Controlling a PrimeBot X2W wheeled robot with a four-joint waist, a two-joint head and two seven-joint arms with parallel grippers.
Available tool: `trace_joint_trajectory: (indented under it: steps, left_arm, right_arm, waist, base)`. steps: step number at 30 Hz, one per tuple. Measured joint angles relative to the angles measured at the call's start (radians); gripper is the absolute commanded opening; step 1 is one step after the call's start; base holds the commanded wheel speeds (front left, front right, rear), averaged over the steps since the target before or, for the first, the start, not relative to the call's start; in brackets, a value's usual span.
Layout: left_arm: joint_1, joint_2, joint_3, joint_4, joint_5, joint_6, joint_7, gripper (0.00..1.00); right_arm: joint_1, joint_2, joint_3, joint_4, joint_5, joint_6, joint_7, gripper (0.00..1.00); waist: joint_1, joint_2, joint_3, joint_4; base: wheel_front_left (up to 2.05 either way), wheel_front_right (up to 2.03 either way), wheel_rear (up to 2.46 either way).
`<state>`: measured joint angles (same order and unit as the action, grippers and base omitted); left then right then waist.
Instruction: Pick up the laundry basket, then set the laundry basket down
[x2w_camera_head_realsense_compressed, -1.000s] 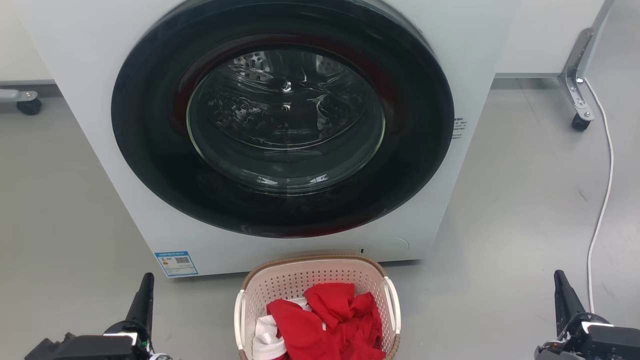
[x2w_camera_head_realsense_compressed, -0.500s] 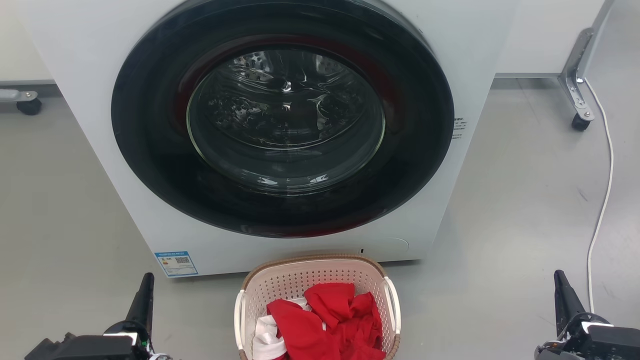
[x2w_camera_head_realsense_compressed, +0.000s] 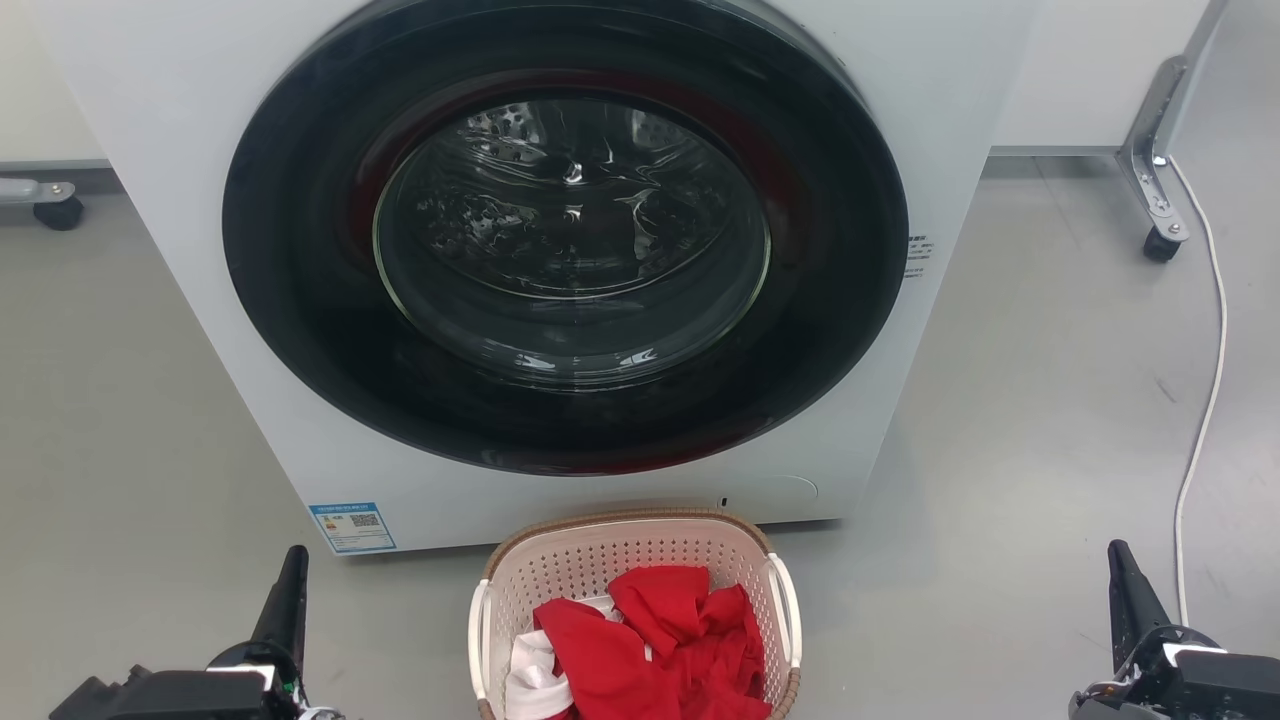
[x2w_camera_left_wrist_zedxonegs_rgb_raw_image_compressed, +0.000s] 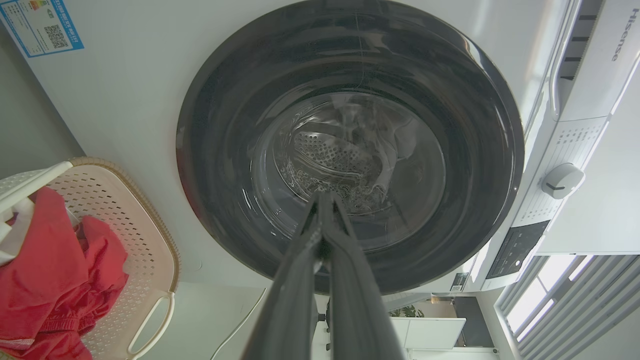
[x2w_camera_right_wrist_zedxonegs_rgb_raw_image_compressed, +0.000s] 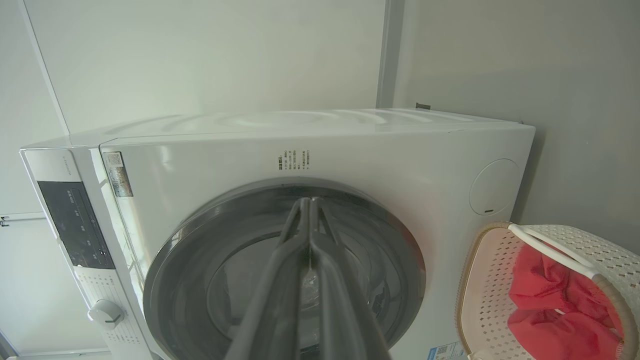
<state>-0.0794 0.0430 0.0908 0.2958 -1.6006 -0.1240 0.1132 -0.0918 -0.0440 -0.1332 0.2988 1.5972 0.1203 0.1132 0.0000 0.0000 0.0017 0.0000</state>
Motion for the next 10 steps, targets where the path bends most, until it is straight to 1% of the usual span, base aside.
trace_joint_trajectory:
  steps: [10]
  left_arm:
    - [0.000, 0.000, 0.000, 0.000, 0.000, 0.000, 0.000, 0.00]
  right_arm:
    - [0.000, 0.000, 0.000, 0.000, 0.000, 0.000, 0.000, 0.00]
  waist:
    - [0.0000, 0.0000, 0.000, 0.000]
  base:
    - [0.00, 0.00, 0.00]
